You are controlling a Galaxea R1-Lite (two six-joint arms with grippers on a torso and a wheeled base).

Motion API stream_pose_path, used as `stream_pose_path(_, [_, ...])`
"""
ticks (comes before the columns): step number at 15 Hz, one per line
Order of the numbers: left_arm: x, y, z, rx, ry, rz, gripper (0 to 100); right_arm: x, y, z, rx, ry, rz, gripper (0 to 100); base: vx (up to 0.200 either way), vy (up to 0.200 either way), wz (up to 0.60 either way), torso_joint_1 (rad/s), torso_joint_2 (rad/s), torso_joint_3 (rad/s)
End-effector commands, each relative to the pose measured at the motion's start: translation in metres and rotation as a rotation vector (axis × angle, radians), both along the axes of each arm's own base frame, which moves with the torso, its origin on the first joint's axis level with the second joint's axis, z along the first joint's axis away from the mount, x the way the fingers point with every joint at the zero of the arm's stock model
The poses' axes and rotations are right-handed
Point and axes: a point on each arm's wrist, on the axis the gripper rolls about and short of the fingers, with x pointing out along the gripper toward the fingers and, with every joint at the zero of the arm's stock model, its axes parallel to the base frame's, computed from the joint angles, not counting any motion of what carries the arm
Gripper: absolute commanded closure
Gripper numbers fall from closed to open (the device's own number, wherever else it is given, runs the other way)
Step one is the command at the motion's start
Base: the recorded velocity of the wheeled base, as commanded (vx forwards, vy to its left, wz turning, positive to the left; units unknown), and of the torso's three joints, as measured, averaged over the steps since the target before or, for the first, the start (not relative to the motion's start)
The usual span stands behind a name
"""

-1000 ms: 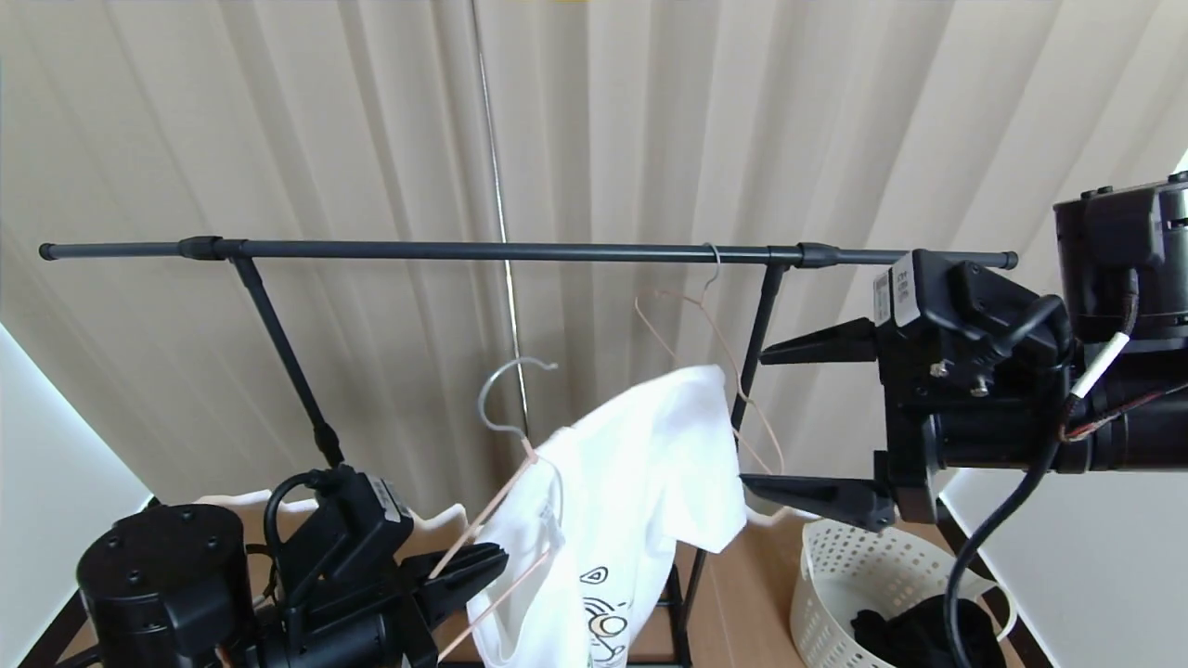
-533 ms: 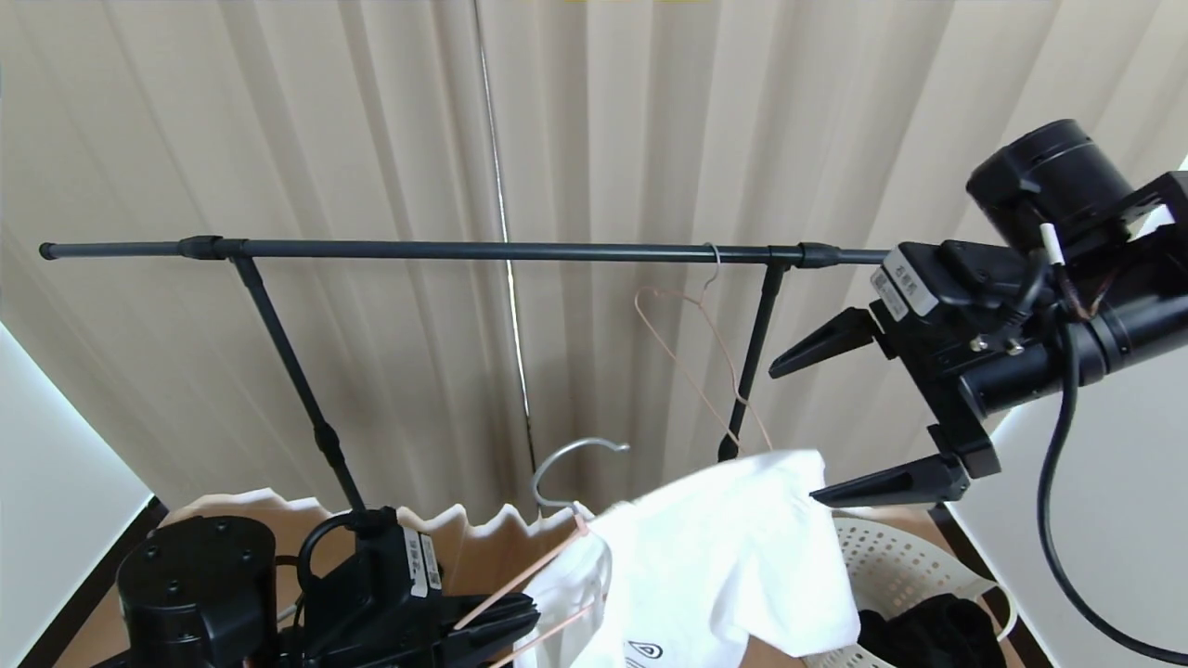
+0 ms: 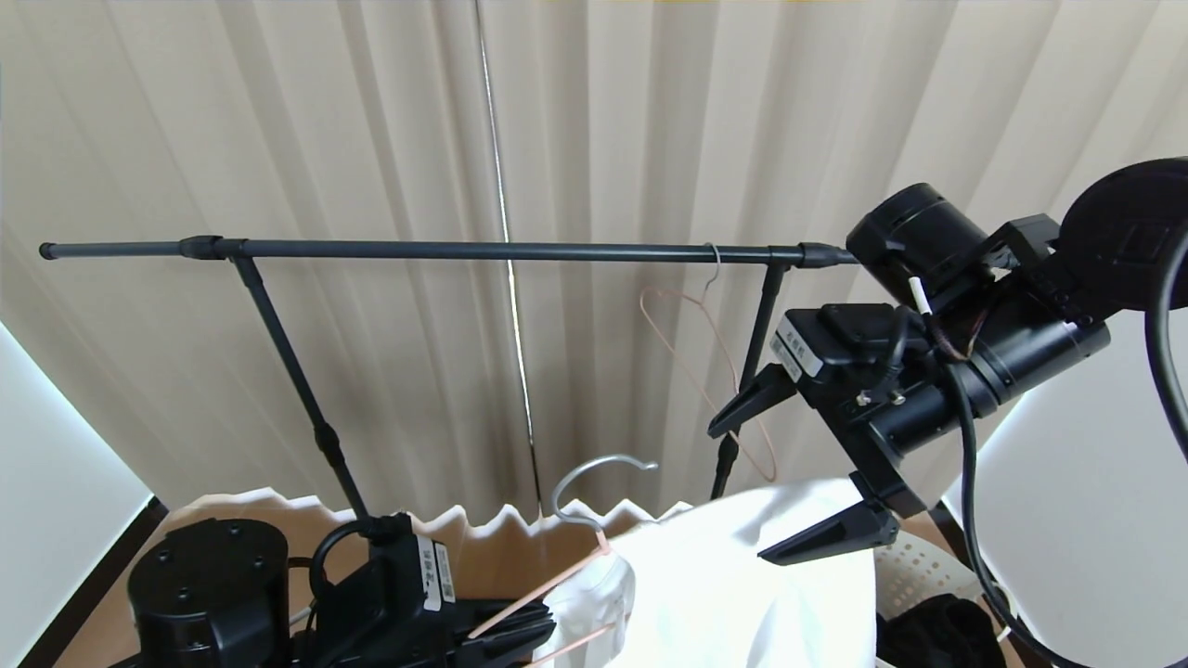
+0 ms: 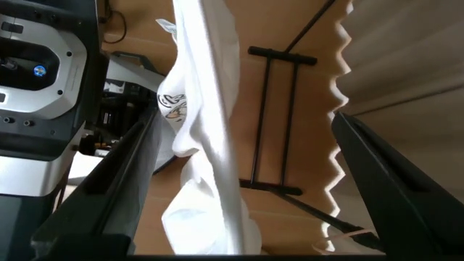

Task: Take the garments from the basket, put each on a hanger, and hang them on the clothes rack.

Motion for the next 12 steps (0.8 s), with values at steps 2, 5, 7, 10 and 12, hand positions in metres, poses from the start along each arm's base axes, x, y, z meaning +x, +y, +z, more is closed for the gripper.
stream_pose_path(2, [0.001,-0.0017,-0.0022,0.005,0.007,-0.003,100,0.0039,0.006,-0.0124,-0.027,0.042,0.01,0,0.0,0.0,0.0,0.0,0.0,0.0])
stream_pose_path(5, [0.0014,-0.0032,-0.0019,0.003,0.005,-0.008,100,0.0032,0.0083,-0.0133,-0.054,0.027,0.006,0,0.0,0.0,0.0,0.0,0.0,0.0])
stream_pose_path(7, [0.0026,-0.0045,-0.0002,-0.003,-0.003,-0.01,100,0.0029,0.0088,-0.0138,-0.07,0.021,0.002,0,0.0,0.0,0.0,0.0,0.0,0.0])
stream_pose_path(10, [0.0037,-0.0054,0.0005,-0.006,-0.006,-0.01,100,0.0013,0.0123,-0.0142,-0.07,0.02,0.014,0,0.0,0.0,0.0,0.0,0.0,0.0])
stream_pose_path(12, [0.0026,-0.0066,0.0009,-0.007,-0.009,-0.016,100,0.0044,0.0141,-0.0186,-0.075,0.03,0.014,0,0.0,0.0,0.0,0.0,0.0,0.0])
